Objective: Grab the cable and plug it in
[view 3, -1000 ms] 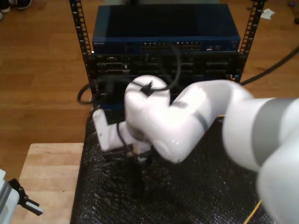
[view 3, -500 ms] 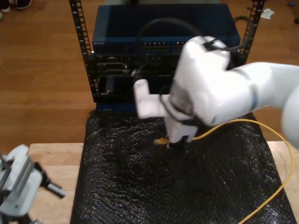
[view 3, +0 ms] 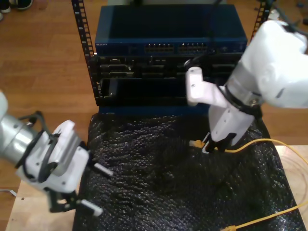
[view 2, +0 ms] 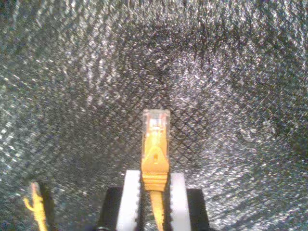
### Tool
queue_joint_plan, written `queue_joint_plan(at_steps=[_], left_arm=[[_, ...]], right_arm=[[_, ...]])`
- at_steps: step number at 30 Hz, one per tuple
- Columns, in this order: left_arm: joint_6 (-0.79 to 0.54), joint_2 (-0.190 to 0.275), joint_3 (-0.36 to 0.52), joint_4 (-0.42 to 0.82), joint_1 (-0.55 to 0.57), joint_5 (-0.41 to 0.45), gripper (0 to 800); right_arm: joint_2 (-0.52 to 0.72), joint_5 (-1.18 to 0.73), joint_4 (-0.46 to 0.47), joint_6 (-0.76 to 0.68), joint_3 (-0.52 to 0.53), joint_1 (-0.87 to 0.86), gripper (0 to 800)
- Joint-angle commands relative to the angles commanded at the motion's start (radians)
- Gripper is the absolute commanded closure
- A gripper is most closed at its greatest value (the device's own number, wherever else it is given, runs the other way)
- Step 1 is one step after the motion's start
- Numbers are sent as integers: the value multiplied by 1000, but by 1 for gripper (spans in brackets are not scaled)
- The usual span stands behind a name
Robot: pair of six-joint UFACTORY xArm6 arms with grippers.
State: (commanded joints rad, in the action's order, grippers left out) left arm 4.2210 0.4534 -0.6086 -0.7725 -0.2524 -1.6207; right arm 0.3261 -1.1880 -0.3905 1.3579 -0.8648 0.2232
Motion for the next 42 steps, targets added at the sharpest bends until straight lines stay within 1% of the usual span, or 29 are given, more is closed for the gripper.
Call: queue_joint_plan(at_steps=[3,6,8,12,15,18,21,26,29,31,34,38,42], left_arm=[[11,-9,-6,-32,41,35,0],[12,-17,-21,-34,71,63,0],[18,-41,-46,-34,87,78,0],[49,-109,-107,-57,98,81,0],[60,-155,-149,-123,101,81,0],[58,-181,-178,-203,135,83,0],[60,-186,-189,-238,176,104,0],[74,-195,-195,-242,253,180,0],[95,-195,-196,-241,295,204,0],[97,-192,-206,-242,301,216,0],[97,-193,-213,-242,302,218,0],[95,-192,-215,-256,301,209,0],[94,-189,-216,-302,301,199,0]], right_arm=[[32,-35,-28,3,0,-38,794],[63,-51,-49,2,-5,-58,794],[78,-58,-54,2,-11,-64,794],[92,-64,-68,0,-21,-64,794],[92,-66,-81,0,-21,-64,794],[94,-66,-94,0,-23,-64,794],[110,-72,-106,0,-26,-64,794],[121,-86,-118,-2,-46,-64,794],[118,-87,-137,-2,-49,-64,794],[118,-87,-137,-2,-49,-61,794],[117,-86,-138,-2,-49,-57,794],[118,-87,-167,-2,-48,-55,794],[120,-87,-180,-2,-48,-46,794]])
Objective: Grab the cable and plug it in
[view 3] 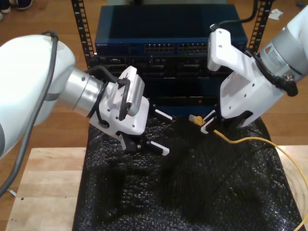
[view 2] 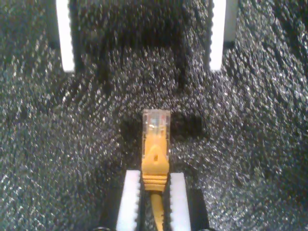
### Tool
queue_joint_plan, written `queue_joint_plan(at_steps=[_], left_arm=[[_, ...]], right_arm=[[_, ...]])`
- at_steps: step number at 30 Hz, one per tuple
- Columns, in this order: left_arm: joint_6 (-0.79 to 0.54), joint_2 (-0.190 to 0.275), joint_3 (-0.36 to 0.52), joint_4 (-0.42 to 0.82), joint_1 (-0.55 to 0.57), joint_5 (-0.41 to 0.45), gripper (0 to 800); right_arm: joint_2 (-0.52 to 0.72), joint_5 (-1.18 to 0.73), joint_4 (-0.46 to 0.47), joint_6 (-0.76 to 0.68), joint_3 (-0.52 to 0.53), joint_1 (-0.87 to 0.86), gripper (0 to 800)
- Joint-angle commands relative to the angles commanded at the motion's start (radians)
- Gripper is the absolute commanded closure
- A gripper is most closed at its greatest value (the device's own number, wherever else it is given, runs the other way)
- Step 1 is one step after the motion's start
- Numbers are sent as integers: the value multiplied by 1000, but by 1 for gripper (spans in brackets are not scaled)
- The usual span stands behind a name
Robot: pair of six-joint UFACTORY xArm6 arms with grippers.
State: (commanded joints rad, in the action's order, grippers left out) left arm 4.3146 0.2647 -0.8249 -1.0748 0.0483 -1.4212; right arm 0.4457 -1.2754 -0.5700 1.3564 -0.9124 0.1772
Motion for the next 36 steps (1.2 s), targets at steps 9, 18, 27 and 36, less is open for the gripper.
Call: queue_joint_plan(at_steps=[9,18,27,36], left_arm=[[0,0,-3,-58,-6,-71,0],[3,2,-3,-68,-15,-118,56],[3,0,-5,-68,-37,-110,170],[3,2,-3,-68,-38,-112,302]], right_arm=[[6,5,-2,0,-2,52,794],[-5,9,0,-2,2,63,794],[-15,12,0,-3,6,63,794],[-26,12,0,-3,9,63,794]])
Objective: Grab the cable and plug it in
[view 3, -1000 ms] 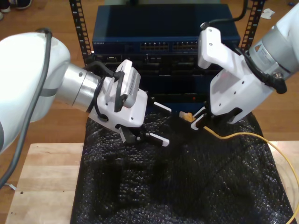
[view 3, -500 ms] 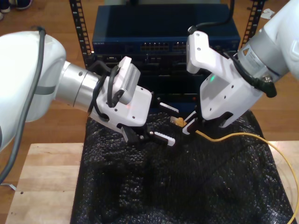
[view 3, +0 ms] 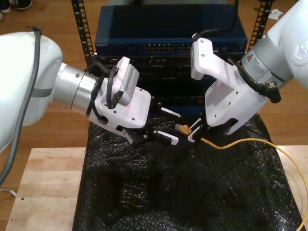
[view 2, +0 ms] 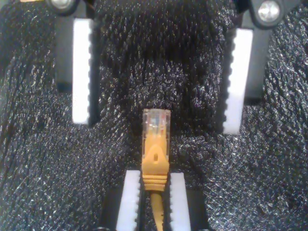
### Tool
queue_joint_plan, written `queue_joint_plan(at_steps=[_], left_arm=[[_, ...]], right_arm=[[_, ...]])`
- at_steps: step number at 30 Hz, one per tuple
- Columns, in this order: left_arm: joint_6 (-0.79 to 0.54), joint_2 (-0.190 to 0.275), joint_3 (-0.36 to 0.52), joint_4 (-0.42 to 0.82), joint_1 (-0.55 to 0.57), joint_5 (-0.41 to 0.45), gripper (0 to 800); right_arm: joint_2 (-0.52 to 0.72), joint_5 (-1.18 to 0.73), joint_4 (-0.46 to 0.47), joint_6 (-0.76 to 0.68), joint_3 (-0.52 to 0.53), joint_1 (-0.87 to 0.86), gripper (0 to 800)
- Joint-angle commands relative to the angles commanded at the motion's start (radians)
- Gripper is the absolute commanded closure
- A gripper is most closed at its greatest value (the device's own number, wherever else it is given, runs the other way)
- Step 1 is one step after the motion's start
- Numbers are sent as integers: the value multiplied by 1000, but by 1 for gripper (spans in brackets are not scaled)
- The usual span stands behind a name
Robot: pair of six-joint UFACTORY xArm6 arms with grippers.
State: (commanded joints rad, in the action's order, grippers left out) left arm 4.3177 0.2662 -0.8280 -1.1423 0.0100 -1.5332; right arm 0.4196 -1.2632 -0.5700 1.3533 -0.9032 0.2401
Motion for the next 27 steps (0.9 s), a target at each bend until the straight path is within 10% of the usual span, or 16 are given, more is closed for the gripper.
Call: queue_joint_plan(at_steps=[27], left_arm=[[-2,-2,5,0,2,-9,641]], right_arm=[[-9,0,0,0,0,3,794]])
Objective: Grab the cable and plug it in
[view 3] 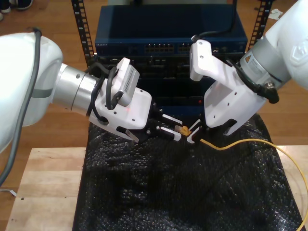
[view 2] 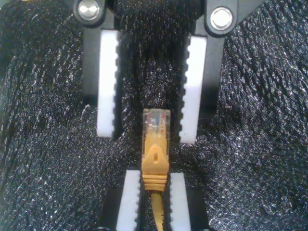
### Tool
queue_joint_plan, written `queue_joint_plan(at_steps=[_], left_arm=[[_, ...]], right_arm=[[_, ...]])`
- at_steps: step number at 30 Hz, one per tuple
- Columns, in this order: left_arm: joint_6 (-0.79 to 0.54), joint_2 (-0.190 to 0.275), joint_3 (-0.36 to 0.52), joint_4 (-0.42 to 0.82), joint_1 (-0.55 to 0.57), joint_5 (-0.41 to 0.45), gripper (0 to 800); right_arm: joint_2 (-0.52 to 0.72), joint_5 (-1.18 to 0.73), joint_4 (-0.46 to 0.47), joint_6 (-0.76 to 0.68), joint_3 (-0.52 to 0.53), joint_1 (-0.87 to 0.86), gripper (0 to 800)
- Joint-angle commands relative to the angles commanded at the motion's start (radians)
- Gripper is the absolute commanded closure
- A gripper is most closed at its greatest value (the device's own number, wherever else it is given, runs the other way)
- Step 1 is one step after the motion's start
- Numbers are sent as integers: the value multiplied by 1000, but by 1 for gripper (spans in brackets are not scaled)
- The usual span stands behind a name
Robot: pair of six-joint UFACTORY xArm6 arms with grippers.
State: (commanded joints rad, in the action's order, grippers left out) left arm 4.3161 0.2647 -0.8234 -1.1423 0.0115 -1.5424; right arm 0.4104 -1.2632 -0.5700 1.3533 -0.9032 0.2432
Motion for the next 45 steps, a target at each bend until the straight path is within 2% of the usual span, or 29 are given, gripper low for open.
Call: queue_joint_plan(at_steps=[3,8,10,11,14,15,18,22,26,31,39,42,45], left_arm=[[-3,0,2,0,0,0,755],[-6,2,-2,0,0,3,798],[-6,2,-2,0,0,3,799],[-5,2,0,0,0,3,799],[-5,2,2,0,0,8,799],[-5,2,2,0,0,9,799],[-3,2,-2,2,-3,9,799],[5,-8,-3,-2,-35,-2,799],[14,-44,-5,-14,-55,-31,799],[43,-109,-20,-94,-114,-97,799],[64,-120,-35,-98,-143,-123,799],[130,-141,-43,-100,-169,-137,799],[201,-169,-71,-98,-195,-198,800]], right_arm=[[0,0,0,0,0,0,794],[0,0,0,0,0,0,786],[0,0,0,2,0,0,750],[-2,0,0,2,2,0,703],[-15,-3,-2,6,-2,0,386],[-20,-2,-2,9,-5,0,325],[-18,-2,0,31,-11,0,186],[-17,-2,0,61,-35,-2,65],[-18,-2,-3,60,-46,-8,16],[-18,-5,-3,61,-80,-8,10],[51,0,5,92,-84,-14,14],[77,2,5,138,-78,-14,14],[118,3,3,160,-61,-11,19]])
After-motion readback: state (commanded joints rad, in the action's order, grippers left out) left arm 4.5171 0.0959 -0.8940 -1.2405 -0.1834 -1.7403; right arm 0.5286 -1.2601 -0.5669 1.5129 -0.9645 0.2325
